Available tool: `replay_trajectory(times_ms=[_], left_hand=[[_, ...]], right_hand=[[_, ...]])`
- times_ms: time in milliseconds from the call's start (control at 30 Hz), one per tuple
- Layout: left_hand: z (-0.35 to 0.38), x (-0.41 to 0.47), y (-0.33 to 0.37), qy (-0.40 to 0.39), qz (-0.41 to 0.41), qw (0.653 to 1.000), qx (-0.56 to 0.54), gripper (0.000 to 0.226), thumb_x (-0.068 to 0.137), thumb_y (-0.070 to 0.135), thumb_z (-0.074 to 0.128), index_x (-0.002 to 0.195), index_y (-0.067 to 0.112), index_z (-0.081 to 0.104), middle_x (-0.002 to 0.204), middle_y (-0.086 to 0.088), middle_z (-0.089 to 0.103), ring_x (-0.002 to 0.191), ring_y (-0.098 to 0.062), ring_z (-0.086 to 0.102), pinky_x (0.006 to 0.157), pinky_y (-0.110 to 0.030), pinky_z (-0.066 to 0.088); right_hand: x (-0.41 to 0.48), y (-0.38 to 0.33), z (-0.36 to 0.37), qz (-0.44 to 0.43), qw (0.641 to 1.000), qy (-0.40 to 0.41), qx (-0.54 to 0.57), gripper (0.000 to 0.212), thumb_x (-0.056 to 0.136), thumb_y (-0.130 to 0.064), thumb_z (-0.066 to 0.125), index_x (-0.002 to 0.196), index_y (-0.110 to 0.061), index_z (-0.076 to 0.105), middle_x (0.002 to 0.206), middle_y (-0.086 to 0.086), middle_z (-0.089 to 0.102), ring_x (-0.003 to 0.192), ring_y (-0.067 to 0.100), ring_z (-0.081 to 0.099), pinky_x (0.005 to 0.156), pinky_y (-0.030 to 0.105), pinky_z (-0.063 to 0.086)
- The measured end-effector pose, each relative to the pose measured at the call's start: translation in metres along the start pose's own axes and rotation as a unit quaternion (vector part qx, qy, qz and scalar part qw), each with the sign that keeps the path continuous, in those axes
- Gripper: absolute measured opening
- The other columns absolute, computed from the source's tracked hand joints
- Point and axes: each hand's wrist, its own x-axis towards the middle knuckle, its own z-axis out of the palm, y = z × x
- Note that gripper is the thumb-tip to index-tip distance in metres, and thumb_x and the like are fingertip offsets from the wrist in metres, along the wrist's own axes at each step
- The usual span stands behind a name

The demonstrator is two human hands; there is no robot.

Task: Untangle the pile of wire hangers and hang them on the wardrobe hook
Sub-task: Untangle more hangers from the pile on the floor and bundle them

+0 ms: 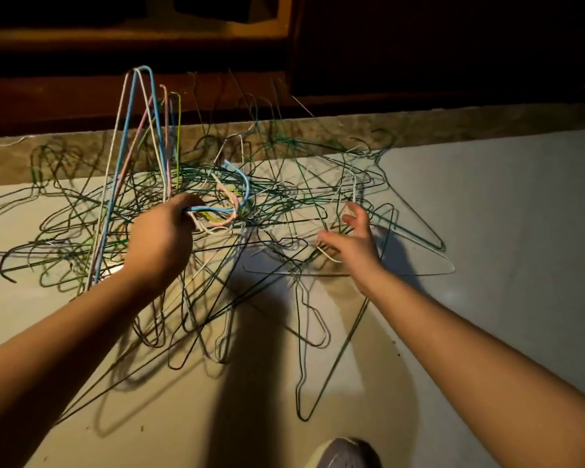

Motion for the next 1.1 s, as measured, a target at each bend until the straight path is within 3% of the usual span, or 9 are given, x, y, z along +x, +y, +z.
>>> replay_trajectory(times_ms=[100,167,233,400,533,700,833,967,1100], left_hand=[[-0.001,0.002,0.004,0.004,-0.003,1.000,-0.008,0.042,0.091,-0.004,0.035,0.123,0.012,0.058,0.111,-0.019,0.064,0.069,-0.027,0.053,0.060,-0.030,0.036],[-0.001,0.005,0.004,0.010,-0.007,1.000,-0.007,0.043,0.089,-0.005,0.036,0.121,0.012,0.059,0.110,-0.021,0.064,0.075,-0.036,0.059,0.061,-0.031,0.037],[0.000,0.007,0.002,0.013,-0.010,1.000,-0.008,0.045,0.089,-0.005,0.035,0.122,0.014,0.059,0.112,-0.022,0.064,0.077,-0.041,0.061,0.059,-0.032,0.038],[0.000,0.009,0.001,0.012,-0.013,1.000,-0.008,0.046,0.089,-0.006,0.034,0.122,0.014,0.058,0.109,-0.021,0.064,0.070,-0.040,0.060,0.057,-0.031,0.037],[-0.002,0.006,0.006,0.023,-0.007,1.000,-0.008,0.046,0.088,-0.007,0.034,0.122,0.011,0.058,0.111,-0.022,0.064,0.075,-0.040,0.061,0.058,-0.033,0.037],[-0.004,0.004,0.007,0.024,-0.001,1.000,-0.008,0.045,0.088,-0.007,0.034,0.121,0.010,0.059,0.113,-0.021,0.064,0.083,-0.041,0.062,0.061,-0.033,0.037],[-0.005,0.005,0.000,0.019,-0.005,1.000,-0.014,0.045,0.089,-0.005,0.034,0.121,0.013,0.059,0.111,-0.018,0.064,0.076,-0.037,0.060,0.058,-0.030,0.035],[-0.006,0.005,-0.006,0.016,-0.015,0.999,-0.037,0.045,0.091,-0.004,0.034,0.123,0.015,0.058,0.113,-0.017,0.064,0.075,-0.038,0.060,0.061,-0.031,0.037],[-0.007,0.005,-0.004,0.020,-0.014,0.998,-0.053,0.044,0.091,-0.005,0.034,0.124,0.014,0.057,0.112,-0.016,0.063,0.072,-0.026,0.053,0.062,-0.032,0.040]], right_hand=[[0.007,-0.009,-0.002,0.100,0.972,0.023,0.211,0.032,0.089,-0.004,0.056,0.121,-0.006,0.052,0.096,0.009,0.058,0.069,0.014,0.058,0.045,0.015,0.045],[0.007,-0.007,-0.008,0.136,0.961,0.024,0.241,0.011,0.092,-0.004,0.053,0.098,-0.007,0.062,0.073,0.003,0.058,0.049,0.007,0.055,0.039,0.015,0.043],[0.005,-0.006,-0.013,0.166,0.949,0.005,0.269,0.014,0.093,-0.008,0.051,0.091,-0.013,0.064,0.061,-0.004,0.057,0.042,0.004,0.051,0.038,0.016,0.041],[-0.004,-0.008,-0.026,0.196,0.942,-0.054,0.268,0.016,0.093,-0.010,0.050,0.094,-0.016,0.065,0.070,-0.003,0.055,0.056,0.007,0.050,0.035,0.015,0.037],[-0.015,-0.014,-0.037,0.183,0.941,-0.099,0.266,0.016,0.091,-0.008,0.051,0.098,-0.017,0.062,0.071,-0.002,0.057,0.048,0.005,0.056,0.040,0.013,0.040],[-0.030,-0.003,-0.035,0.161,0.930,-0.178,0.278,0.045,0.074,-0.009,0.057,0.116,-0.025,0.057,0.085,0.003,0.064,0.070,0.010,0.063,0.063,0.023,0.049],[-0.038,0.000,-0.033,0.142,0.917,-0.214,0.305,0.058,0.070,0.003,0.054,0.118,-0.028,0.051,0.100,0.007,0.058,0.080,0.013,0.062,0.068,0.025,0.052],[-0.042,0.001,-0.027,0.114,0.934,-0.198,0.275,0.065,0.082,0.018,0.044,0.129,-0.026,0.041,0.102,0.007,0.059,0.080,0.011,0.064,0.072,0.021,0.055],[-0.043,0.001,-0.020,0.113,0.937,-0.129,0.306,0.040,0.087,0.012,0.044,0.120,-0.010,0.051,0.091,0.007,0.067,0.070,0.008,0.068,0.061,0.017,0.055]])
